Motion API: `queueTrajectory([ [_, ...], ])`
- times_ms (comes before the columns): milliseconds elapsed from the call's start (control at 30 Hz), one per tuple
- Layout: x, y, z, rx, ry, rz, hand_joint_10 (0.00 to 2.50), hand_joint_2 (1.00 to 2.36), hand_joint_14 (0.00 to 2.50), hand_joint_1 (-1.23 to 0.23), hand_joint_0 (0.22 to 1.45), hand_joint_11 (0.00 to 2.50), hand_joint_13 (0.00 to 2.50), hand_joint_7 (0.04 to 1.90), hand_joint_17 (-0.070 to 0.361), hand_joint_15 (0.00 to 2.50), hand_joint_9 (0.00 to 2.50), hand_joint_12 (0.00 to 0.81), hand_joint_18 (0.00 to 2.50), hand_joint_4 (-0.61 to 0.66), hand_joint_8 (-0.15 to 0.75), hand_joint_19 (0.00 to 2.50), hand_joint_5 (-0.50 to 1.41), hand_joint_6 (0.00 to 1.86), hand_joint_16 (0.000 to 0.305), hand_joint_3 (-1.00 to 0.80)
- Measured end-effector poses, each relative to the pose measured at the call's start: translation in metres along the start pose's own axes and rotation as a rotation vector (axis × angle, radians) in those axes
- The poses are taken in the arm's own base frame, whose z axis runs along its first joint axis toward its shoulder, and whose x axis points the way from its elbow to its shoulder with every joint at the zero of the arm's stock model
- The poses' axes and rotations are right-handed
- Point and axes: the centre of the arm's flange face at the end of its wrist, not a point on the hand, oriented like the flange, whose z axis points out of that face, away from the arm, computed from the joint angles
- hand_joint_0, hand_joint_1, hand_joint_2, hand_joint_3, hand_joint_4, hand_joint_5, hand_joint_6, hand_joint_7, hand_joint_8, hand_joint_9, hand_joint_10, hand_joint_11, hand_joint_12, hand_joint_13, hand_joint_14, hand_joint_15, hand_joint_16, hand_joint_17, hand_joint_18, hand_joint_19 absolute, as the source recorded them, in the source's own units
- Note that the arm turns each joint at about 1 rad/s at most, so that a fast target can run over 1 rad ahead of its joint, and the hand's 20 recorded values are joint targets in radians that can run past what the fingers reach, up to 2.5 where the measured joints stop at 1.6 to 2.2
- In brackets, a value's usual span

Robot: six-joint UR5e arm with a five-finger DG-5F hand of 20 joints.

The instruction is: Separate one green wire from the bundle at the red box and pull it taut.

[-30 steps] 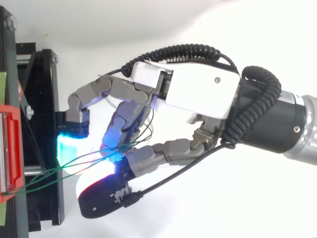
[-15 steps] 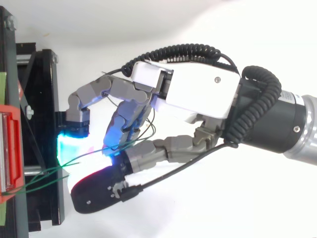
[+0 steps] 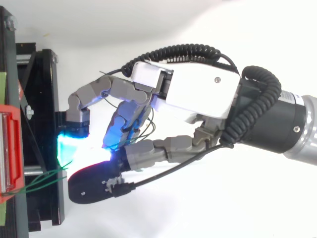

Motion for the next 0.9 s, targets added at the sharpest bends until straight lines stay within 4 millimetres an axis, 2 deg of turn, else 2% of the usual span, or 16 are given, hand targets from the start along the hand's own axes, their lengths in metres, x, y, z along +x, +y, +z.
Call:
queueTrajectory([
  [200,0.0000,0.0001,0.0000,0.000,0.000,0.000,0.17,1.01,0.02,-0.82,0.67,1.75,1.35,0.99,0.122,1.40,1.17,0.341,0.88,0.13,0.285,0.53,-0.21,0.86,0.054,-0.33],
  [333,0.0000,0.0001,0.0000,0.000,0.001,0.000,0.16,1.00,0.02,-0.83,0.67,1.73,1.35,0.99,0.120,1.40,1.17,0.344,0.88,0.15,0.282,0.52,-0.21,0.86,0.053,-0.49],
  [533,0.0000,0.0003,0.0000,-0.001,0.000,0.000,0.17,1.00,0.02,-0.78,0.66,1.74,1.36,0.99,0.119,1.41,1.20,0.336,0.88,0.15,0.284,0.53,-0.20,0.86,0.053,-0.50],
  [700,-0.0001,0.0005,0.0000,-0.001,0.000,0.000,0.17,1.00,0.02,-0.80,0.67,1.75,1.36,1.01,0.119,1.42,1.19,0.340,0.89,0.14,0.287,0.53,-0.20,0.86,0.053,-0.45],
  [767,-0.0001,0.0003,0.0000,-0.001,0.000,0.000,0.15,1.00,0.02,-0.72,0.61,1.75,1.36,1.00,0.120,1.42,1.20,0.338,0.88,0.16,0.291,0.55,-0.20,0.86,0.053,-0.47],
  [900,-0.0001,0.0005,0.0000,-0.001,0.000,0.000,0.17,1.00,0.02,-0.60,0.56,1.72,1.37,1.00,0.124,1.40,1.22,0.352,0.89,0.16,0.302,0.56,-0.20,0.85,0.055,-0.50],
])
